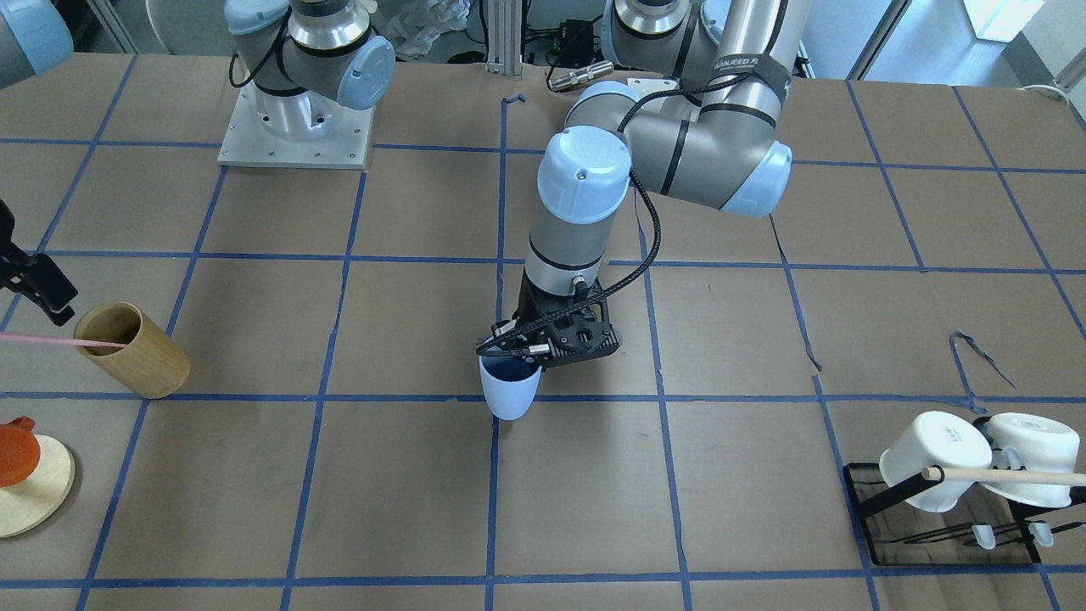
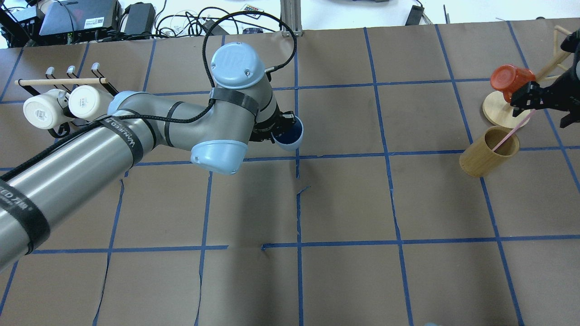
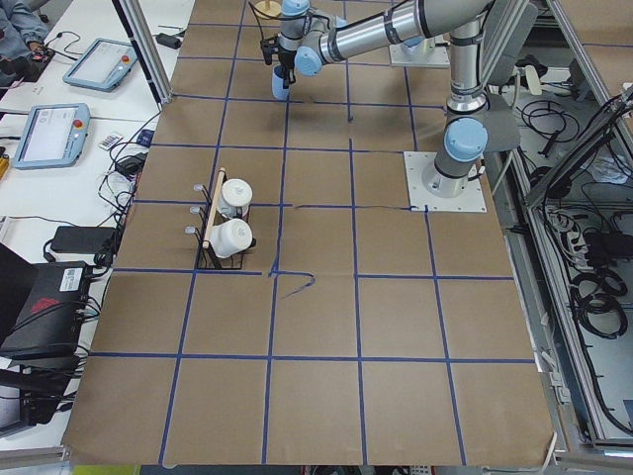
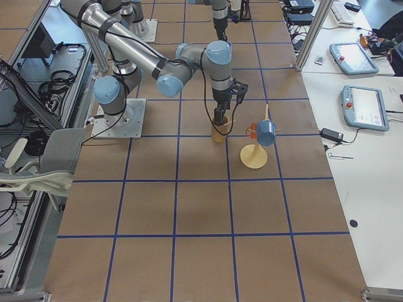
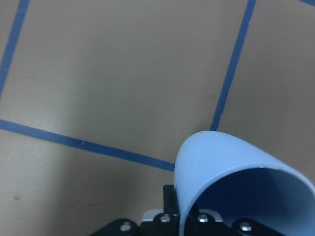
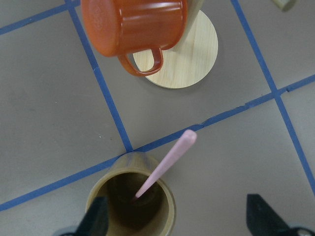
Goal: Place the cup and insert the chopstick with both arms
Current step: 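Set the blue cup at table center with left gripper while right gripper nears holder, then release the cup and raise left arm while right gripper grasps pink chopstick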
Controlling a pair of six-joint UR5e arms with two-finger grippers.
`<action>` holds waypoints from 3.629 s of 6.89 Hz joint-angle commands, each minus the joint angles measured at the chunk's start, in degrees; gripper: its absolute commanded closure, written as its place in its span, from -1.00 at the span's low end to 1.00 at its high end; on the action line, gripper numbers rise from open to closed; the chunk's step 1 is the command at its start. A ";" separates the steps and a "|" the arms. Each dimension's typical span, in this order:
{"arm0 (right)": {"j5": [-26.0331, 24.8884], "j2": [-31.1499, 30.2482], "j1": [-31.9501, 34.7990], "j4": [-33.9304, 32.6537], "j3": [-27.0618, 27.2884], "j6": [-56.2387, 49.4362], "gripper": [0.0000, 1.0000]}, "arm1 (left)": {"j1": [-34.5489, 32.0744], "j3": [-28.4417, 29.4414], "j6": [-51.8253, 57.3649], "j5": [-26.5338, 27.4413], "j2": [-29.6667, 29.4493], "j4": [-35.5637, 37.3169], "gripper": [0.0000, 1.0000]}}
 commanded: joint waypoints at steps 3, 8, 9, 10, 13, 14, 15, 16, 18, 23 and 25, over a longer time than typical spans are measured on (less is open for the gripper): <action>1.10 2.38 -0.21 -8.20 0.38 -0.36 -0.40 | -0.98 1.30 -0.06 -0.44 -2.98 0.12 1.00; 2.43 2.47 -0.21 -8.99 0.03 -0.10 -0.07 | -0.98 1.30 1.34 0.17 -2.99 -2.16 1.00; 2.34 2.47 -0.21 -8.91 0.03 -0.27 0.13 | -0.98 1.30 1.34 -0.09 -2.99 -2.08 -0.76; 2.34 2.47 -0.21 -8.91 -0.06 -0.36 0.36 | -0.46 2.00 1.43 -0.26 -1.07 -1.99 -0.86; 2.34 2.38 -0.21 -8.73 -0.15 -0.28 0.81 | 3.22 12.33 10.51 -0.44 2.54 -14.41 -1.00; 2.34 2.38 -0.21 -8.73 -0.23 -0.27 0.87 | 6.19 14.38 18.66 -0.44 4.38 -16.64 -1.00; 2.43 2.30 -0.21 -8.38 -0.76 -0.01 0.88 | 10.75 14.83 28.66 -0.35 7.27 -20.84 -1.00; 3.39 2.21 -0.21 -8.03 -1.63 0.42 0.88 | 17.41 14.92 38.33 -0.44 10.95 -28.80 -1.00; 5.75 1.94 -0.12 -8.03 -1.64 0.69 0.94 | 21.16 14.14 43.09 0.34 18.60 -36.33 -1.00; 9.20 1.59 -0.21 -6.72 -1.90 1.57 1.00 | 21.43 9.39 41.60 -0.79 22.33 -35.57 -1.00; 9.20 0.11 -0.21 -2.77 -3.04 2.09 1.00 | 21.60 9.39 41.51 -0.27 22.41 -35.21 -1.00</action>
